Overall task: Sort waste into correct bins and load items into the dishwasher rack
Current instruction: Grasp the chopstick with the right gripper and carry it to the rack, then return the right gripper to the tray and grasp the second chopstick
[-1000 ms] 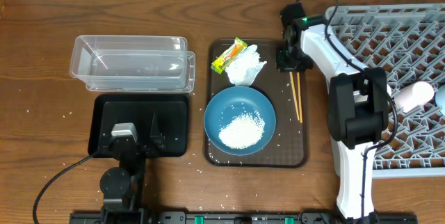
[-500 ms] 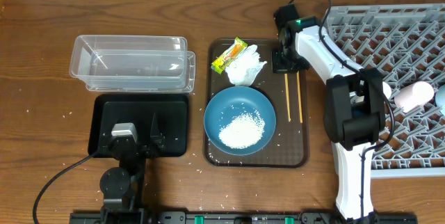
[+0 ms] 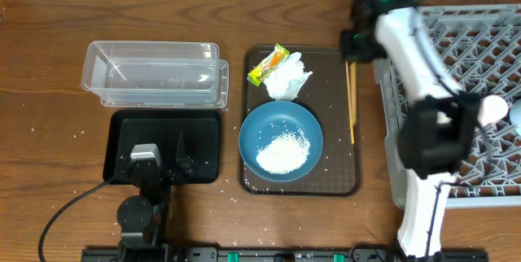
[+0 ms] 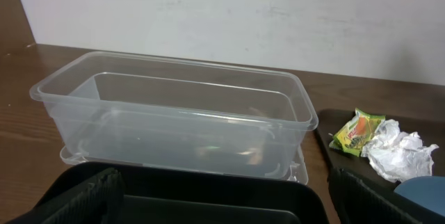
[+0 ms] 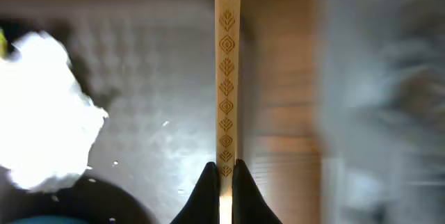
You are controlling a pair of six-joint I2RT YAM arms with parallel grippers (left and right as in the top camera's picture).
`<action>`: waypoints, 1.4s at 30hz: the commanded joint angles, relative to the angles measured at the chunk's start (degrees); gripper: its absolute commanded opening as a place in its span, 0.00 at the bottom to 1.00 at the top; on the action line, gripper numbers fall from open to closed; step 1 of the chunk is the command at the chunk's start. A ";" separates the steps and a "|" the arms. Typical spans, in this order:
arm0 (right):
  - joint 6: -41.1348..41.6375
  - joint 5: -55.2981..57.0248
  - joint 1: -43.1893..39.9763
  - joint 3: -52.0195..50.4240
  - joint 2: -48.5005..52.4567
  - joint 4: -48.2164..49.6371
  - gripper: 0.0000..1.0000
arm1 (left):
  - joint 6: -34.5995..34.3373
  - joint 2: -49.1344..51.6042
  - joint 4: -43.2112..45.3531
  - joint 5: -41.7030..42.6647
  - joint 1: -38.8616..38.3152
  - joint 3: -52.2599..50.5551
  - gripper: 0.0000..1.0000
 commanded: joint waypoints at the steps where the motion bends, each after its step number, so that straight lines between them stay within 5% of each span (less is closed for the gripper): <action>1: -4.33 0.24 -4.52 2.38 -5.95 -0.31 0.01 | 0.33 -0.35 -2.05 -0.70 0.24 -1.09 0.96; 12: -18.47 -10.86 -17.31 2.19 -7.50 0.63 0.01 | 0.33 -0.35 -2.05 -0.70 0.24 -1.09 0.97; 23: -22.56 -18.01 -16.96 1.99 -3.28 1.73 0.03 | 0.33 -0.35 -2.05 -0.70 0.24 -1.09 0.97; 27: -22.12 -17.99 -16.15 1.99 -1.09 1.70 0.17 | 0.33 -0.35 -2.05 -0.70 0.24 -1.09 0.96; 30: -21.86 -17.99 -15.93 1.99 -0.55 1.68 0.68 | 0.33 -0.35 -2.05 -0.70 0.24 -1.09 0.97; 42: -17.88 -23.96 -13.73 1.99 -0.55 -3.28 0.74 | 0.33 -0.35 -2.05 -0.70 0.24 -1.09 0.96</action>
